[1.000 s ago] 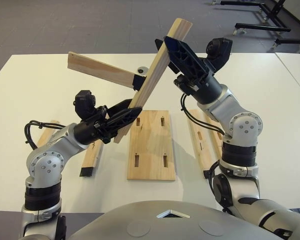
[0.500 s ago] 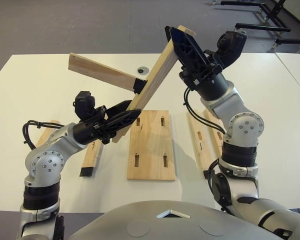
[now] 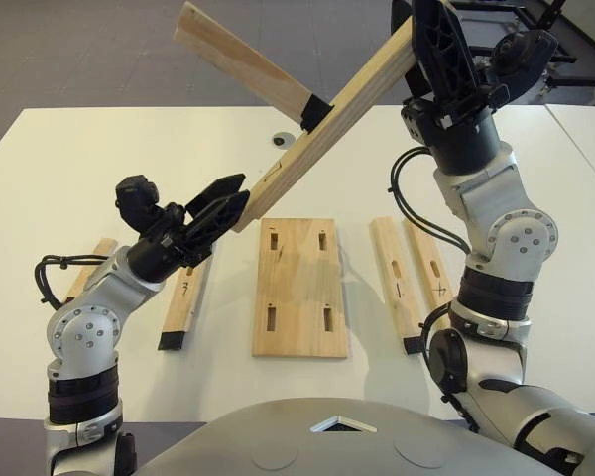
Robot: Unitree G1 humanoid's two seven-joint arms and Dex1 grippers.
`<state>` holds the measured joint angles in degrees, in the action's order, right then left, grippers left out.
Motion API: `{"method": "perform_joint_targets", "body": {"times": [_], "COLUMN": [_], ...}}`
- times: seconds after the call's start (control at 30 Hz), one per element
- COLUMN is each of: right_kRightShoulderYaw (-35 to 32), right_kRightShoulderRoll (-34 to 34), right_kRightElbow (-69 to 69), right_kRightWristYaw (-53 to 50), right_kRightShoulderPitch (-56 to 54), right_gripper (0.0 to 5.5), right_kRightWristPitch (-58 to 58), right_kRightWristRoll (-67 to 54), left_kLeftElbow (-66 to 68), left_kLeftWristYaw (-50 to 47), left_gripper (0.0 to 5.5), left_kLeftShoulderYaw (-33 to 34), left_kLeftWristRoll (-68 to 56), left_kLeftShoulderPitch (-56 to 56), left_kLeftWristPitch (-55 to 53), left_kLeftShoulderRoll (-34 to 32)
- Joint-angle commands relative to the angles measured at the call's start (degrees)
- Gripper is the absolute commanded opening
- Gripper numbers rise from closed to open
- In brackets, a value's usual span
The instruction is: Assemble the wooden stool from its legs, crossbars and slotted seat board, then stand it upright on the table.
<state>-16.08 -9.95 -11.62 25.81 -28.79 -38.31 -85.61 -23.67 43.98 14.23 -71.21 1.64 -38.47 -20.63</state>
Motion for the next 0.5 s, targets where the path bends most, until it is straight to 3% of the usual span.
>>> {"method": "perform_joint_targets", "body": {"times": [0.03, 0.13, 0.2, 0.33, 0.5], "right_kRightShoulderYaw": [0.3, 4.5, 8.1, 12.7, 12.0], "right_kRightShoulderRoll": [-7.1, -17.0, -20.1, -19.1, -16.1], "right_kRightElbow": [-0.1, -0.6, 0.9, 4.3, 6.8], "right_kRightWristYaw": [6.3, 17.3, 23.6, 29.5, 32.7], "right_kRightShoulderPitch": [-1.8, -0.7, -0.2, 0.0, 0.1], "right_gripper": [2.06, 2.06, 2.06, 2.06, 2.06], "right_kRightWristPitch": [2.3, 5.7, 9.2, 14.7, 16.1], "right_kRightWristRoll": [9.4, 23.8, 31.6, 40.0, 40.0], "left_kLeftElbow": [2.1, 3.9, 4.4, 4.6, 5.5], "left_kLeftWristYaw": [-1.0, -1.2, -1.3, -1.4, -1.2], "left_gripper": [3.59, 3.59, 3.59, 3.59, 3.59], "left_kLeftShoulderYaw": [2.6, 5.5, 6.4, 5.3, 4.6], "left_kLeftWristRoll": [0.4, 2.5, 3.3, 5.1, 6.5], "left_kLeftShoulderPitch": [0.8, 2.8, 3.3, 2.6, 1.6], "left_kLeftWristPitch": [1.0, 2.3, 2.8, 3.1, 2.5], "left_kLeftShoulderRoll": [-0.9, -2.2, -2.4, -2.2, -2.9]}}
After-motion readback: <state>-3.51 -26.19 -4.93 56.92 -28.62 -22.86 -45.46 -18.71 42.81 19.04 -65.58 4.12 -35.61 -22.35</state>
